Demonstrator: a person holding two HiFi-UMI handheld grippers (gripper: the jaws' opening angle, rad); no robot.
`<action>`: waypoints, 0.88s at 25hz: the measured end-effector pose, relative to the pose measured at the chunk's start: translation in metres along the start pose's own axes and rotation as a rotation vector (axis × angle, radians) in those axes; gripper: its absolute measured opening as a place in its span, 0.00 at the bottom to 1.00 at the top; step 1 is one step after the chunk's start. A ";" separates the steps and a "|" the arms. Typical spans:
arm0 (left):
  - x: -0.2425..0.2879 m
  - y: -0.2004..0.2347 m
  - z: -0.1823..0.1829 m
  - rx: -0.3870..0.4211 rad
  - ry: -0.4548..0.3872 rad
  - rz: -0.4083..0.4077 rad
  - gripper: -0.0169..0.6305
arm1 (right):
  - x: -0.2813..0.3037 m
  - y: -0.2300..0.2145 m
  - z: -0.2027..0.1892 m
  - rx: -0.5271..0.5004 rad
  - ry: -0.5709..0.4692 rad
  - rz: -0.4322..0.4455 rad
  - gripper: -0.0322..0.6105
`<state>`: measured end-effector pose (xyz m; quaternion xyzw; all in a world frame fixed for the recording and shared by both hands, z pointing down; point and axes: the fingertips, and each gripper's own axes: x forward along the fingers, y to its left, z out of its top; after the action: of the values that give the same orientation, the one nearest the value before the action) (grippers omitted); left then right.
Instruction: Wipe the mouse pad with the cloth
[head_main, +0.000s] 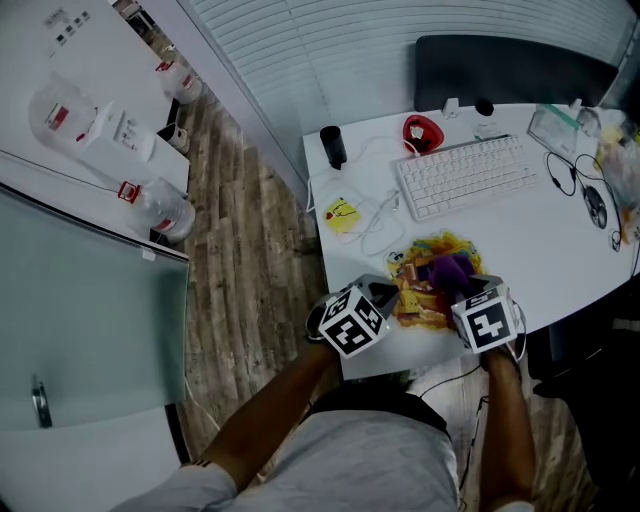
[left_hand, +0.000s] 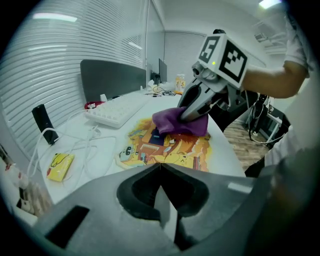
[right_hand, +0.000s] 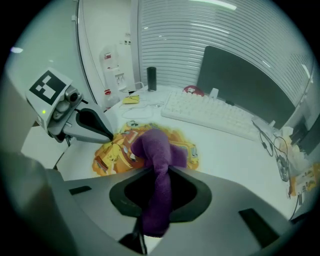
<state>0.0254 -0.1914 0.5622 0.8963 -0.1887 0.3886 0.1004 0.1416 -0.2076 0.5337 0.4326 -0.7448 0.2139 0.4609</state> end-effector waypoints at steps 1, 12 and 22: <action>0.000 0.000 0.000 -0.001 -0.001 0.000 0.05 | -0.002 -0.009 -0.005 0.011 0.004 -0.015 0.15; 0.001 0.000 0.000 -0.006 0.005 0.007 0.05 | -0.024 -0.058 -0.042 0.105 0.010 -0.104 0.15; 0.000 0.000 -0.001 -0.003 0.004 0.013 0.05 | -0.048 0.047 -0.005 0.019 -0.119 0.038 0.15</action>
<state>0.0252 -0.1910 0.5629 0.8940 -0.1949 0.3909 0.0994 0.1140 -0.1569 0.4982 0.4346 -0.7770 0.2035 0.4074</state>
